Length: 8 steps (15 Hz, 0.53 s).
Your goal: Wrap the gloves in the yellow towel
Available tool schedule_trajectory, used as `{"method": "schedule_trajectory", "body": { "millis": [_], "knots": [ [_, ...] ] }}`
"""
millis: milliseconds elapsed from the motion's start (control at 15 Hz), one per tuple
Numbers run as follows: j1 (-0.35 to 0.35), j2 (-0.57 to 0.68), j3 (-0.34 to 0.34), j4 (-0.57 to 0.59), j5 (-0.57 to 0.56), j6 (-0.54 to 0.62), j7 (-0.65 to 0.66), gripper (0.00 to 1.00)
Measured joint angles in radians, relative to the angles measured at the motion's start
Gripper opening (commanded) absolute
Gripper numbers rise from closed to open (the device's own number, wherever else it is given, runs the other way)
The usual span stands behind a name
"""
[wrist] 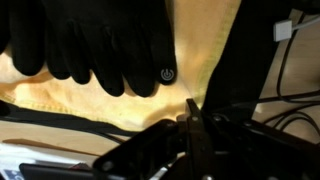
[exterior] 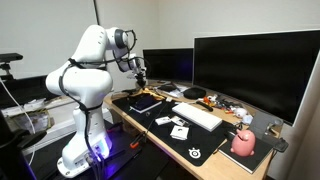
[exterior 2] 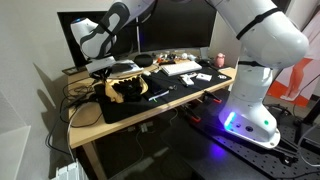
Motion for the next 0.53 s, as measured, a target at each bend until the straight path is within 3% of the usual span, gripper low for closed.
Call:
{"method": "schedule_trajectory", "body": {
  "millis": [533],
  "knots": [
    [-0.058,-0.235,0.010,-0.233,0.000,0.000,-0.007,0.01]
  ]
}}
